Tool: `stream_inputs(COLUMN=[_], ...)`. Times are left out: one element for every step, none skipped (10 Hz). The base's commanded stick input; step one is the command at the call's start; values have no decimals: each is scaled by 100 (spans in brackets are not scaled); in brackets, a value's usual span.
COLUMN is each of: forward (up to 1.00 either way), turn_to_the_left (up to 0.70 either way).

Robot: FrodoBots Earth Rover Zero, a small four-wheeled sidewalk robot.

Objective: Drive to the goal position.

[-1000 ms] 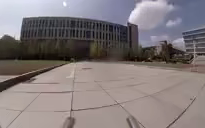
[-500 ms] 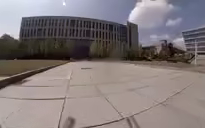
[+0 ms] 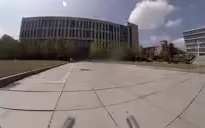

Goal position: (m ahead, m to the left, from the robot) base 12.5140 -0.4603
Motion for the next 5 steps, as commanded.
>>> stream_inputs(forward=[70, 70, 70, 70, 70], turn_to_the_left=[5, 5, 5, 5, 5])
